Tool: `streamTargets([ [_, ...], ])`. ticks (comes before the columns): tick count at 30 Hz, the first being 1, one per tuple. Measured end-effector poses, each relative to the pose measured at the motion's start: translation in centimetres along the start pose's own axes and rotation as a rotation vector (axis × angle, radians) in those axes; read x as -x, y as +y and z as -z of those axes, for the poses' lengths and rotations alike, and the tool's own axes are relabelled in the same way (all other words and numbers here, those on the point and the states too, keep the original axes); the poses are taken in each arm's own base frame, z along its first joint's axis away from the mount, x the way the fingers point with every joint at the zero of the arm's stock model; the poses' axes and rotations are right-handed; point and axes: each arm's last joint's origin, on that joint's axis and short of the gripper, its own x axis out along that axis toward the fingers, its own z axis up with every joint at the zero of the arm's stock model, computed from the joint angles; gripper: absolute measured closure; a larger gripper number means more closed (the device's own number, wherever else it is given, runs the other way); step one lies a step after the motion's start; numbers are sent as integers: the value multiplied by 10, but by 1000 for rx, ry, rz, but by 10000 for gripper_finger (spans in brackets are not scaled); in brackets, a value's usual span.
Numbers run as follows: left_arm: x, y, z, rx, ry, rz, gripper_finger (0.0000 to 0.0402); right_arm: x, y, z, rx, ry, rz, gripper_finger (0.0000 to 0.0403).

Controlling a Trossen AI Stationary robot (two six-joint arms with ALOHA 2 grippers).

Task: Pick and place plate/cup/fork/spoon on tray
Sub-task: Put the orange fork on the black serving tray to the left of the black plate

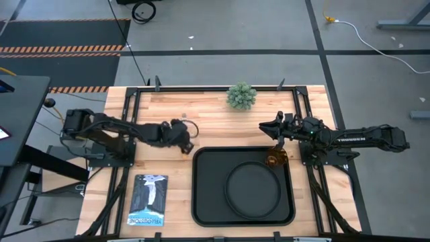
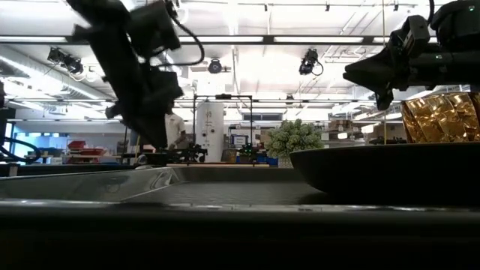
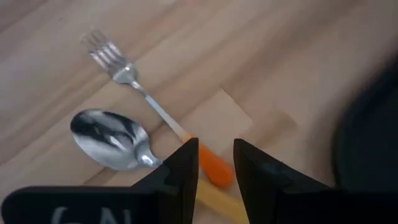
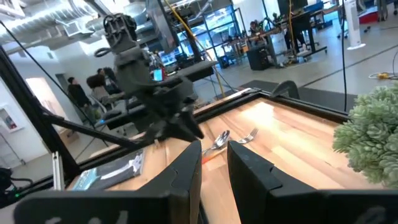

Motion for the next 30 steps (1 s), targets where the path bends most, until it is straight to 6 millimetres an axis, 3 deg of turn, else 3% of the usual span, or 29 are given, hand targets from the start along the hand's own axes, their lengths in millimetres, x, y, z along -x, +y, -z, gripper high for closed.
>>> streamTargets([
  [10, -33, 27, -27, 202, 72, -84, 292, 0, 0, -1, 24, -8, -1, 318],
  [21, -60, 31, -42, 179, 135, -124, 292, 0, 0, -1, 27, -10, -1, 318],
  [30, -66, 33, -40, 170, 148, -161, 292, 0, 0, -1, 21, -15, -6, 318],
])
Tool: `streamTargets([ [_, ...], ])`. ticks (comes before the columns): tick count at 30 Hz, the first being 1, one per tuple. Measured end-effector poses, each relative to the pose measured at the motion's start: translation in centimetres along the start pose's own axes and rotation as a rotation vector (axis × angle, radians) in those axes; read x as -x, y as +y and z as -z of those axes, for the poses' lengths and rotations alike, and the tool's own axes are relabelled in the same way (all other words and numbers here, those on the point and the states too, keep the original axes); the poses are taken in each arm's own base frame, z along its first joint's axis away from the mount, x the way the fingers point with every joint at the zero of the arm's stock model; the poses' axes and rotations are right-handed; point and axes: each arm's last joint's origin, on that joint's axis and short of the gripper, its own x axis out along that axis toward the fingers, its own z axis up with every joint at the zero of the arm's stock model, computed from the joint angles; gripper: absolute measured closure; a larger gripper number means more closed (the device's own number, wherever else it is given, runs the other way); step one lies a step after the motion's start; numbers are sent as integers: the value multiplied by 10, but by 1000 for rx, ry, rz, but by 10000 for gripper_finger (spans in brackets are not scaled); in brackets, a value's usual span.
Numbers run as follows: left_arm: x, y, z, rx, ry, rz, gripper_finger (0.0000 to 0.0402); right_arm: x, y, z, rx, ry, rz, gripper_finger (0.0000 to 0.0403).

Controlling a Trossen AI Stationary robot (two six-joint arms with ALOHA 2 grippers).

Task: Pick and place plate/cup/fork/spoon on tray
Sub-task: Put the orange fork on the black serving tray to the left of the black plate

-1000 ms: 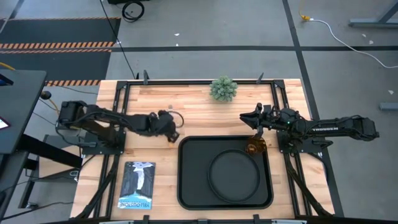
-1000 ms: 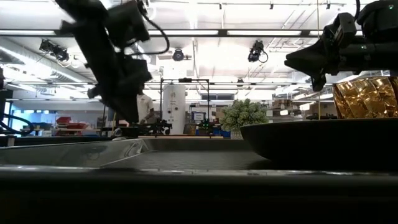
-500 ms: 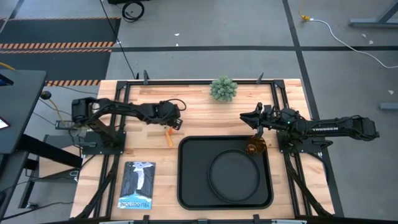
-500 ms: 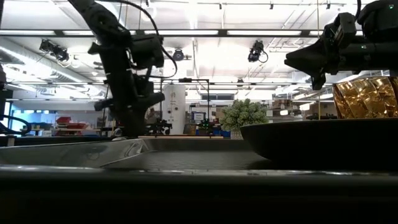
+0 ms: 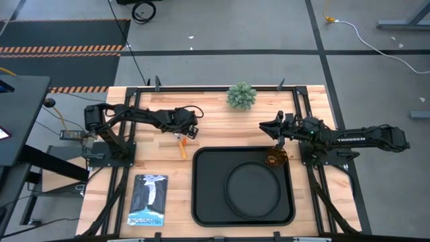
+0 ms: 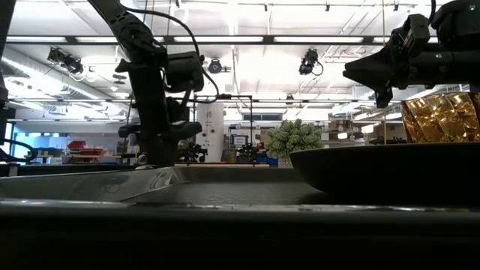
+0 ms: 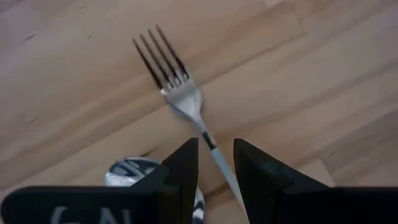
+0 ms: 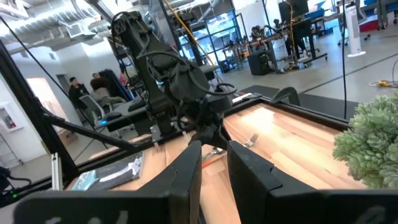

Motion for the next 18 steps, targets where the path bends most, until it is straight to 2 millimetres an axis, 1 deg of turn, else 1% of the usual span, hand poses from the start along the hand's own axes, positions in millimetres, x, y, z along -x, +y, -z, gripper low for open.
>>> streamTargets([
  [5, 0, 0, 0, 0, 1, -4, 292, 0, 0, 0, -2, -5, -2, 318],
  [12, -13, -3, 4, -11, 22, -18, 292, 0, 0, -1, -1, -6, -5, 318],
  [18, -15, -4, 5, -24, 22, -22, 292, 0, 0, -1, -2, -7, -5, 318],
])
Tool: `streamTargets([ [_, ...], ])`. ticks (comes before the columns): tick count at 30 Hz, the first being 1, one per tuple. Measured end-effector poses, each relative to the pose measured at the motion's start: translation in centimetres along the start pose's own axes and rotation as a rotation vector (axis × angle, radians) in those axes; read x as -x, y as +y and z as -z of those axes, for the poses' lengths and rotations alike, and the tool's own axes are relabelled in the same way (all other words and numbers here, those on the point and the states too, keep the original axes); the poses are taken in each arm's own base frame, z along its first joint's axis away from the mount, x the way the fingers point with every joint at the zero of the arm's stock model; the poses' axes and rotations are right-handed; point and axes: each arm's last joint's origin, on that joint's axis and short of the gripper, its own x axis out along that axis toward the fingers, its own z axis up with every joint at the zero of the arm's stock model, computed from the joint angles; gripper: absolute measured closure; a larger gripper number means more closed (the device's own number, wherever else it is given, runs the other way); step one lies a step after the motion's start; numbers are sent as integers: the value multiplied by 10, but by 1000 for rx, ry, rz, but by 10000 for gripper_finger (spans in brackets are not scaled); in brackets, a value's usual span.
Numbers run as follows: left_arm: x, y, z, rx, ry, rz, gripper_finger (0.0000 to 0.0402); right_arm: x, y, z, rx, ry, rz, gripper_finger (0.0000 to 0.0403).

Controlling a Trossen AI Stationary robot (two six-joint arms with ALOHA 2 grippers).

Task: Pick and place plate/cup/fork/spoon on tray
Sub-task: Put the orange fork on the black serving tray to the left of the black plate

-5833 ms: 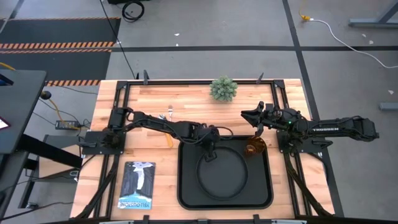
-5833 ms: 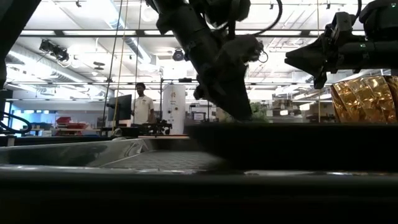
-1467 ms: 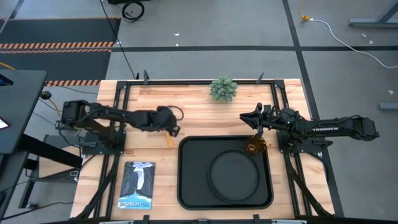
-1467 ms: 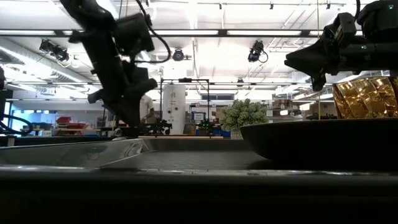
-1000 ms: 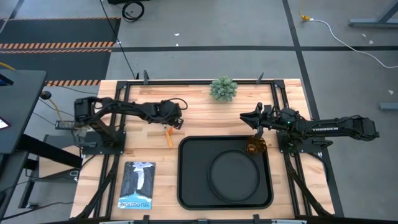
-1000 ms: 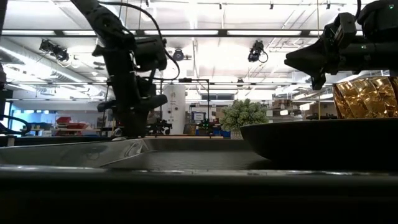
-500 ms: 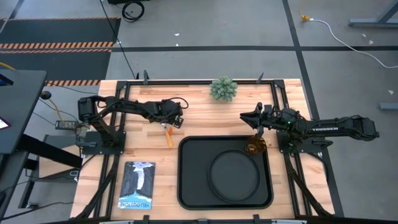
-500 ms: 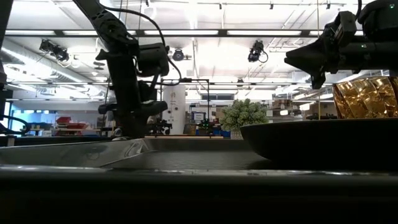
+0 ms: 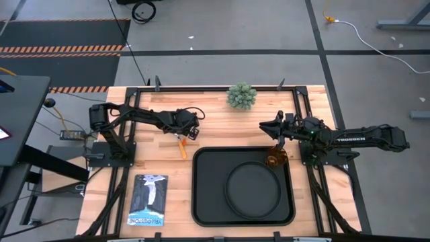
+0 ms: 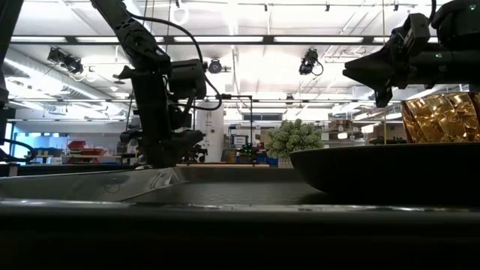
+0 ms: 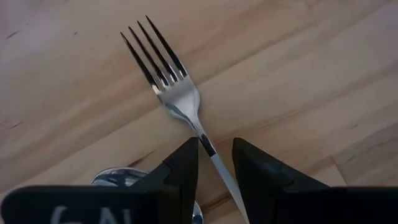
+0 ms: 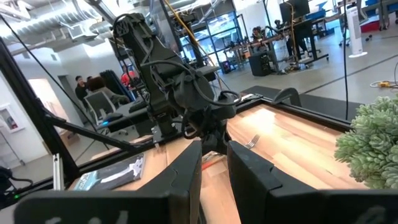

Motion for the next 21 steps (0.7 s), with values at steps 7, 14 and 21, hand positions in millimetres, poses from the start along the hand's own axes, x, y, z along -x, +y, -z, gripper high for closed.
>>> streamTargets([
  [7, -1, 0, 0, -15, 5, 8, 305, 0, 0, 0, 1, -1, 0, 318],
  [14, 0, -2, 1, -36, 3, 19, 350, 0, 0, 0, 2, -1, 0, 318],
  [21, 0, -4, 0, -65, -10, 41, 380, 0, 0, 0, 1, 0, 0, 318],
])
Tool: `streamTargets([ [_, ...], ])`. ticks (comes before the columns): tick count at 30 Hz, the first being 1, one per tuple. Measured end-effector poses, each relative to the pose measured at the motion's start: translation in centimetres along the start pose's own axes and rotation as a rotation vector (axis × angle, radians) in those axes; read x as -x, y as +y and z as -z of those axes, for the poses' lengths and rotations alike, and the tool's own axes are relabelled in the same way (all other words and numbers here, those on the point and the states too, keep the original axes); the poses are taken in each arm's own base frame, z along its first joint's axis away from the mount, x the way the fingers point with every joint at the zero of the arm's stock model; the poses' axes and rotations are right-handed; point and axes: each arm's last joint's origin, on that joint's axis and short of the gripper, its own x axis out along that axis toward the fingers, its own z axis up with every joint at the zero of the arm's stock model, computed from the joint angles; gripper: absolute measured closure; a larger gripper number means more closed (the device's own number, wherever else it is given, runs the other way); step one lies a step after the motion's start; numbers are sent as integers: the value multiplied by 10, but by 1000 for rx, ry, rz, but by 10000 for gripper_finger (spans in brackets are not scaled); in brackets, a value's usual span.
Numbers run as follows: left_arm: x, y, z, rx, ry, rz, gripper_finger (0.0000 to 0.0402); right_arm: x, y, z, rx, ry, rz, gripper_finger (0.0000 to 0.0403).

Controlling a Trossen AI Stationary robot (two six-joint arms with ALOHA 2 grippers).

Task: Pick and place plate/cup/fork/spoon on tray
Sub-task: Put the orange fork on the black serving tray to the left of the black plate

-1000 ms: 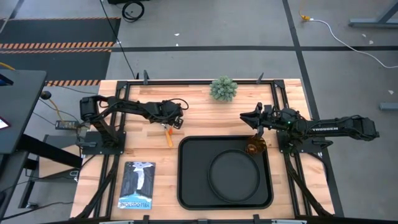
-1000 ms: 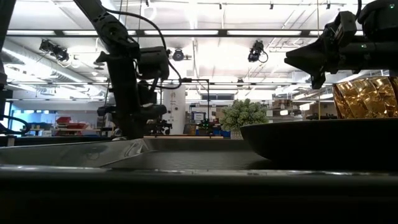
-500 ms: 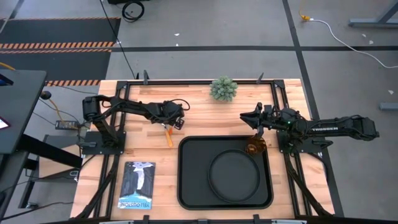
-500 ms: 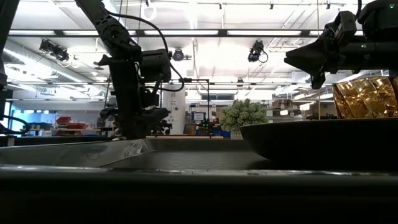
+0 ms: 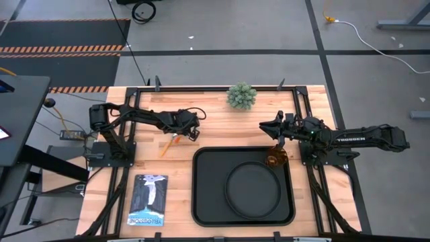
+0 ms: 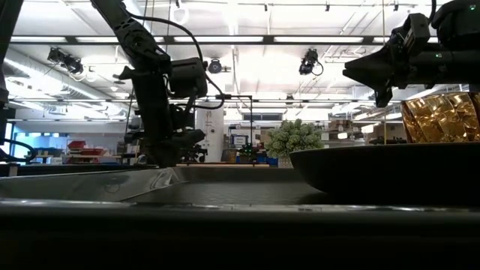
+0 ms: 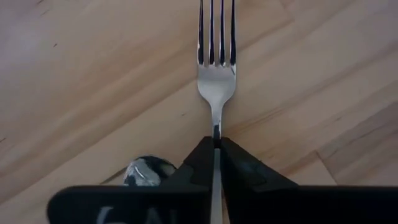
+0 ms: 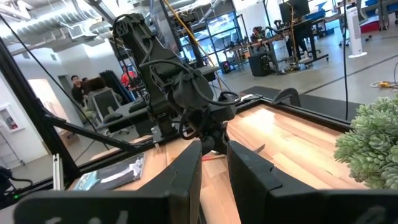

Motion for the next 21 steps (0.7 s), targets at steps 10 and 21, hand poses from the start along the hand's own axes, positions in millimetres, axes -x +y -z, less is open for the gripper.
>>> streamTargets([
  [10, 2, -2, -2, -29, -6, 17, 376, 0, 0, 0, 6, 0, 0, 318],
  [21, 23, -21, -28, -59, -43, 130, 372, 0, 0, 0, 5, 0, 0, 318],
])
